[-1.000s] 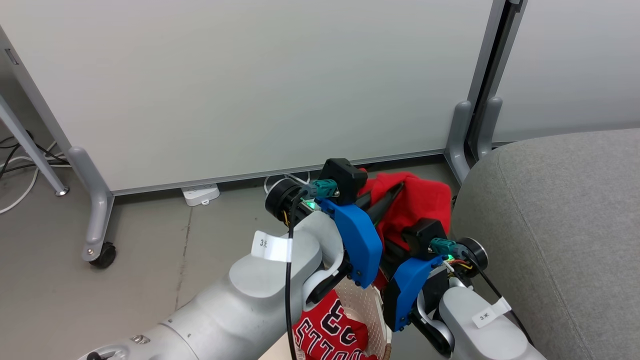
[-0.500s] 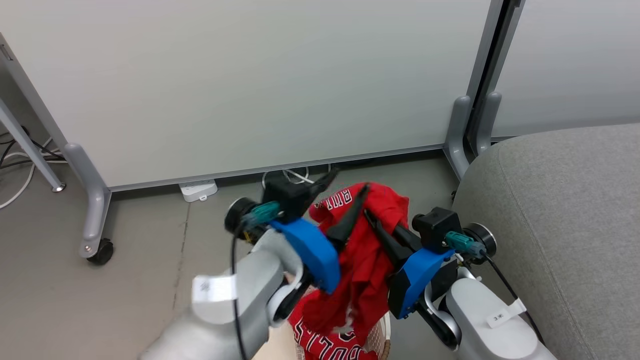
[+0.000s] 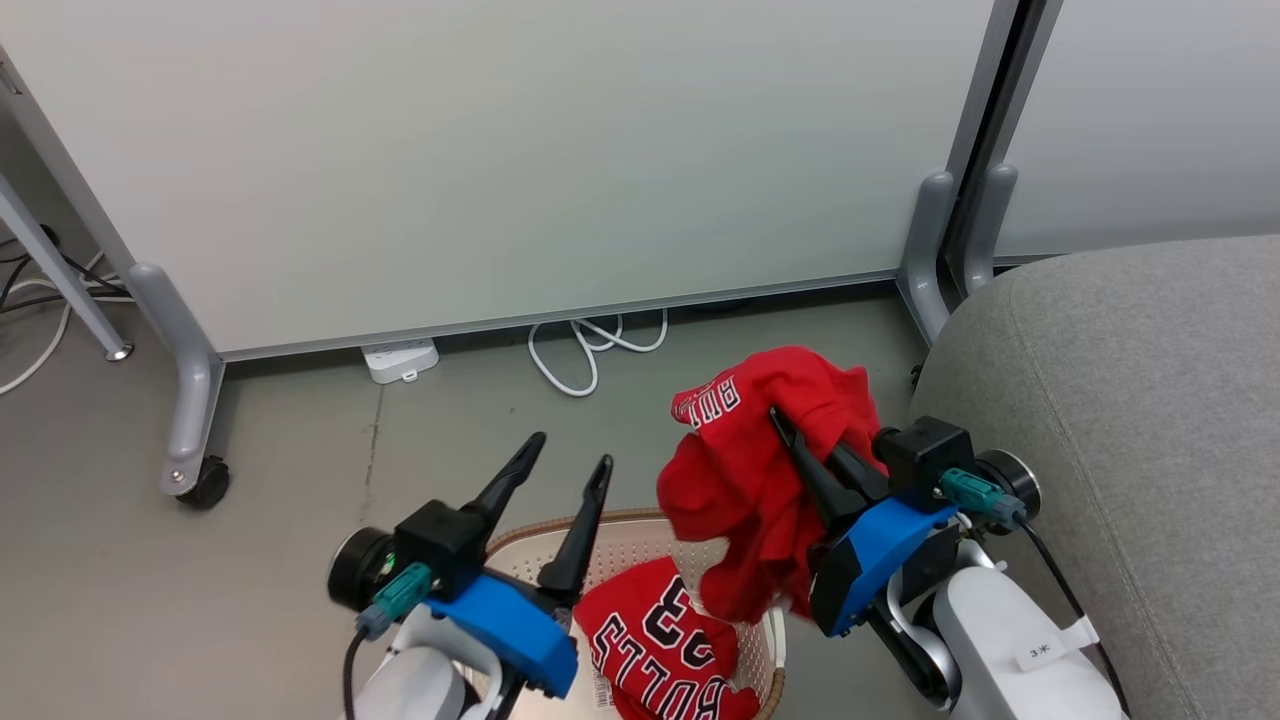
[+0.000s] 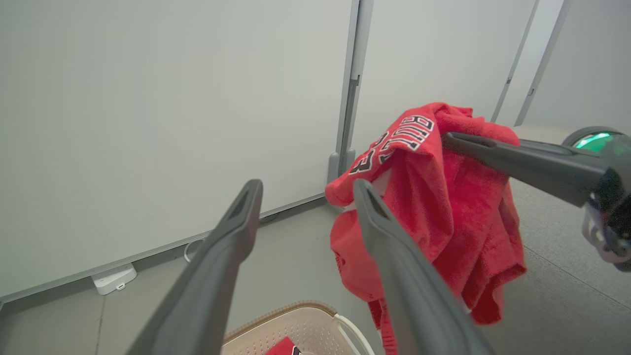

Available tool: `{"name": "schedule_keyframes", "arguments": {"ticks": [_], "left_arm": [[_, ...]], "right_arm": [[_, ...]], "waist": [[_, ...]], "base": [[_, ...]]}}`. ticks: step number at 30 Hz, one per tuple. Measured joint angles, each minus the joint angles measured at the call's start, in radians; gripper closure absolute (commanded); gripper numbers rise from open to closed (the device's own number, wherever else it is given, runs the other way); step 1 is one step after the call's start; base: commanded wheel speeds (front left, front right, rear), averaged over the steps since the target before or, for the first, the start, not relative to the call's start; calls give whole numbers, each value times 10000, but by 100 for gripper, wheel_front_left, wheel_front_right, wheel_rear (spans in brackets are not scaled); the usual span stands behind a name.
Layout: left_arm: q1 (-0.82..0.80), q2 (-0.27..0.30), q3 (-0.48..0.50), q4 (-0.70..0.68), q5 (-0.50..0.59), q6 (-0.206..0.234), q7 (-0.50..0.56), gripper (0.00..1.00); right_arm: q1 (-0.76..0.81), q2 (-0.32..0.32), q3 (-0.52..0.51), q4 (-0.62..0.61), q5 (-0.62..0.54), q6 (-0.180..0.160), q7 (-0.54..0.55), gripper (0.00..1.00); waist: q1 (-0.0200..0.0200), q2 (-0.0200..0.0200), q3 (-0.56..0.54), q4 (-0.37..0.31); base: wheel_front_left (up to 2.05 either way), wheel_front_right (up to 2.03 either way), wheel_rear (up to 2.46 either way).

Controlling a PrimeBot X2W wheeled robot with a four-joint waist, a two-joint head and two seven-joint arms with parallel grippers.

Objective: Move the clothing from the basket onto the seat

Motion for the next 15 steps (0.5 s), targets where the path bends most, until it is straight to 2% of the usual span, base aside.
{"name": "schedule_keyframes", "arguments": {"ticks": [8,15], "left_arm": [[1575,-382,1998,-593,1074,-221,-2,0],[2006,-660,2660,-717,1547,-318,-2,0]], "right_arm": [[360,2,-366,-606,-184,0,307,100],[550,6,-489,-840,-255,0,439,100]], "waist": [[0,0,15,-13],[-1,0,-8,19]], "base": [[0,0,0],[0,0,0]]}}
